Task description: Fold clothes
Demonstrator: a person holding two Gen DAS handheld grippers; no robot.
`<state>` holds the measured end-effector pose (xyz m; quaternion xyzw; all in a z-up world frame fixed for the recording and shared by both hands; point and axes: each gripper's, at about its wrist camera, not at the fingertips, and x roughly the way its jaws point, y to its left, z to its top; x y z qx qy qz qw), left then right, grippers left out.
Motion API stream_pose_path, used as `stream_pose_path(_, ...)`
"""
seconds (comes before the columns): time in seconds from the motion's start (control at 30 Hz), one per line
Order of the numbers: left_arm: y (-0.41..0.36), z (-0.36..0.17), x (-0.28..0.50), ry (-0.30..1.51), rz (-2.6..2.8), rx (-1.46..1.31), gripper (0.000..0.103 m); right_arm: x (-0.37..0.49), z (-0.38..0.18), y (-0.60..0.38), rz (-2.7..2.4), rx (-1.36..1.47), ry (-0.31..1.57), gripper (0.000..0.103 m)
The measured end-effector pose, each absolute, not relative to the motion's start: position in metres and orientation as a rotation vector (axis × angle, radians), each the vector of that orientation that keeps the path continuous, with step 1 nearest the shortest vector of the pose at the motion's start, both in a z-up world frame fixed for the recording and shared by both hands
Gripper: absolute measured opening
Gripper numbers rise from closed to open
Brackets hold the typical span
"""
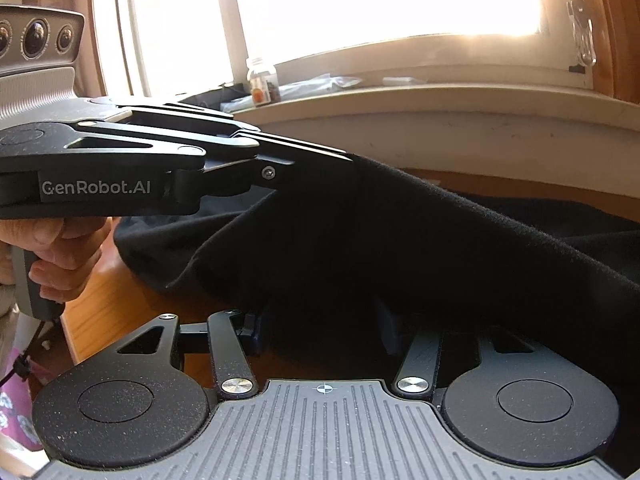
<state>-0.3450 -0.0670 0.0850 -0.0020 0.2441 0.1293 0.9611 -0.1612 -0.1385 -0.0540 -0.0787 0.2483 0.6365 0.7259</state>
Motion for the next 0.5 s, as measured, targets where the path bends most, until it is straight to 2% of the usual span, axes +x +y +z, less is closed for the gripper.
stream_pose_path(0.07, -0.066, 0.085, -0.347, 0.494, 0.259, -0.014, 0.002, -0.161, -0.054, -0.137, 1.402, -0.174, 0.548, 0.042)
stream_pose_path(0.27, -0.063, 0.089, -0.364, 0.479, 0.245, -0.037, 0.002, -0.165, -0.053, -0.135, 1.404, -0.199, 0.527, 0.042)
stream_pose_path(0.5, -0.034, 0.098, -0.426, 0.419, 0.359, -0.069, 0.004, -0.17, -0.052, -0.134, 1.408, -0.224, 0.499, 0.043)
